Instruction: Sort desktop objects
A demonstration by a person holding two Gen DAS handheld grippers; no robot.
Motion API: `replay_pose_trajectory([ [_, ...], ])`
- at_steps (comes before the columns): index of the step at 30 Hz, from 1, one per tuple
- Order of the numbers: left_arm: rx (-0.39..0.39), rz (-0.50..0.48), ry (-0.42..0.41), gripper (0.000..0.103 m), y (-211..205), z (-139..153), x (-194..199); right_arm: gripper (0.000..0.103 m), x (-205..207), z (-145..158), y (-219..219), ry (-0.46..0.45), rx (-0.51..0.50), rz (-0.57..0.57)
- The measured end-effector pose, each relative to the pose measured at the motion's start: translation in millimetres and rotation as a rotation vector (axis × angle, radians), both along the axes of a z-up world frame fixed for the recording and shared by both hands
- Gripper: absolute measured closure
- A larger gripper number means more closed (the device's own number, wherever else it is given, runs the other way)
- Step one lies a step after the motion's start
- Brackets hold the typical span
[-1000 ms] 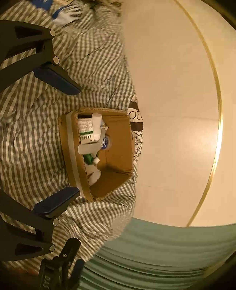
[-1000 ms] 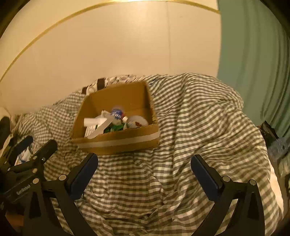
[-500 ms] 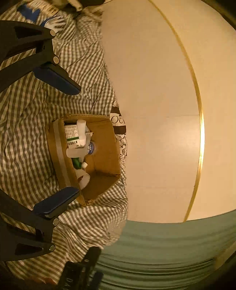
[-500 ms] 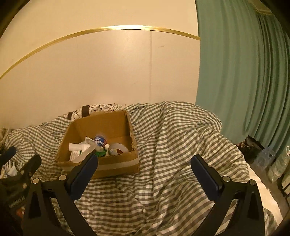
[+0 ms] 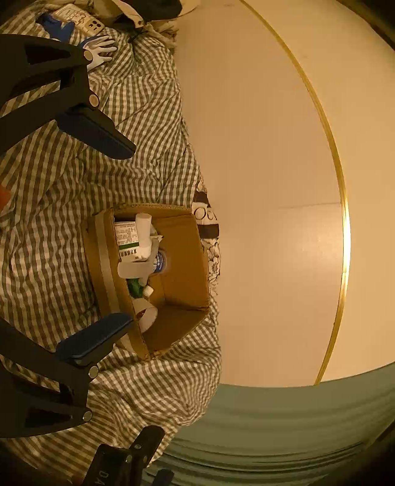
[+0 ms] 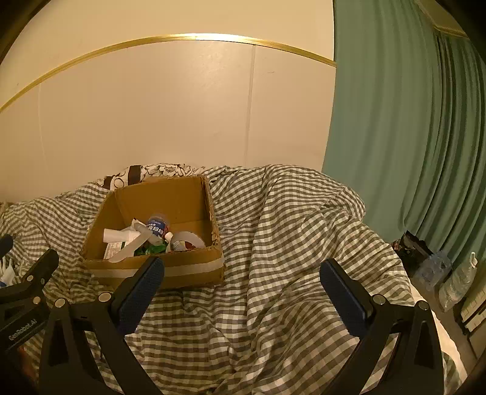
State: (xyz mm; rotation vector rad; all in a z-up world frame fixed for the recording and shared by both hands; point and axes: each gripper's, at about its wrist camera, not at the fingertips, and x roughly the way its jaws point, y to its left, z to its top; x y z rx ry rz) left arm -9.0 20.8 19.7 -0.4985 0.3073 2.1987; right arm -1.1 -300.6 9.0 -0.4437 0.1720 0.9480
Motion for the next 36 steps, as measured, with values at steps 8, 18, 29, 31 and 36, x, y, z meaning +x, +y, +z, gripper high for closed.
replay_pose_trajectory([
  [8,-0.006,-0.036,-0.052,0.0,0.2,-1.7,-2.8,0.0,-1.6,-1.2,1.5,-0.002,-0.001,0.007],
  [18,-0.019,-0.058,-0.066,0.0,1.8,-4.5,-4.1,0.0,-4.3,-4.2,3.8,-0.01,-0.011,0.012],
  [29,-0.008,-0.092,-0.07,0.0,-1.0,-2.0,-5.9,0.0,-6.2,-4.7,4.4,-0.014,-0.013,0.013],
  [31,-0.005,-0.107,-0.072,0.0,-1.1,-1.3,-5.8,0.0,-6.4,-4.9,4.2,-0.01,-0.015,0.014],
  [36,-0.011,-0.127,-0.081,0.0,0.8,-1.4,-4.4,0.0,-6.8,-6.2,5.7,-0.007,-0.023,0.017],
])
